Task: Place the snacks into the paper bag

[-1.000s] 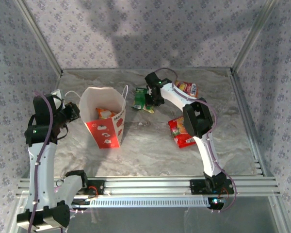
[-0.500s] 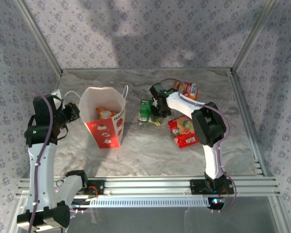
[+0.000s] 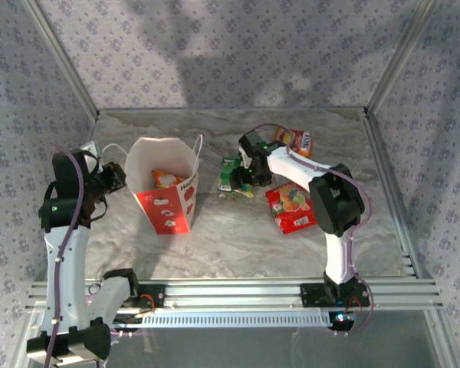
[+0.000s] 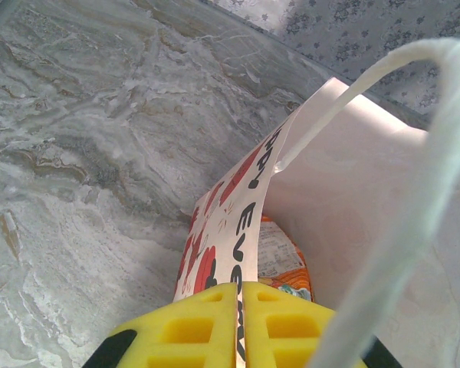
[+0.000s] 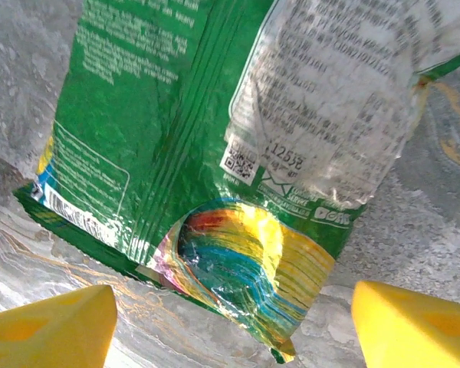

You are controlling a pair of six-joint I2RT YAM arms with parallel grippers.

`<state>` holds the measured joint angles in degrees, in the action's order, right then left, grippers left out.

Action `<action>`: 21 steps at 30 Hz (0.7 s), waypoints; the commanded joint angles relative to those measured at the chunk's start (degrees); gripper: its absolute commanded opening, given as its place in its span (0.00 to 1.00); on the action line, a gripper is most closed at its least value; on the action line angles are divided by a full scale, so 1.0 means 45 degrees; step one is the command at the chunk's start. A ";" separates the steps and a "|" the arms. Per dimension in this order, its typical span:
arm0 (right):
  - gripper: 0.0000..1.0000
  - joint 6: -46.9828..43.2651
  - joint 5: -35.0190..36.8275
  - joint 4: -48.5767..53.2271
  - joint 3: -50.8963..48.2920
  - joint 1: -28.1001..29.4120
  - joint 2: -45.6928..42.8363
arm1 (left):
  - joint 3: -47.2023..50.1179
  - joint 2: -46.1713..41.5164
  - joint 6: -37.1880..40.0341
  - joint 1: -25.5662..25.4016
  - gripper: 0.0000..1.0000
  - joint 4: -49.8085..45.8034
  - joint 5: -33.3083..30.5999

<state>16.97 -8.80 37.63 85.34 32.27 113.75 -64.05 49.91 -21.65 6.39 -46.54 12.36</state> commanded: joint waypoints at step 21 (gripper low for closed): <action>1.00 0.1680 -0.1837 -0.2707 -0.1605 -0.0500 -0.0352 | -0.0629 -0.0055 0.0045 0.0067 0.12 -0.0340 -0.0251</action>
<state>22.76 -16.36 26.37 77.82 29.80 112.79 -64.07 49.93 -21.65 6.37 -46.65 12.10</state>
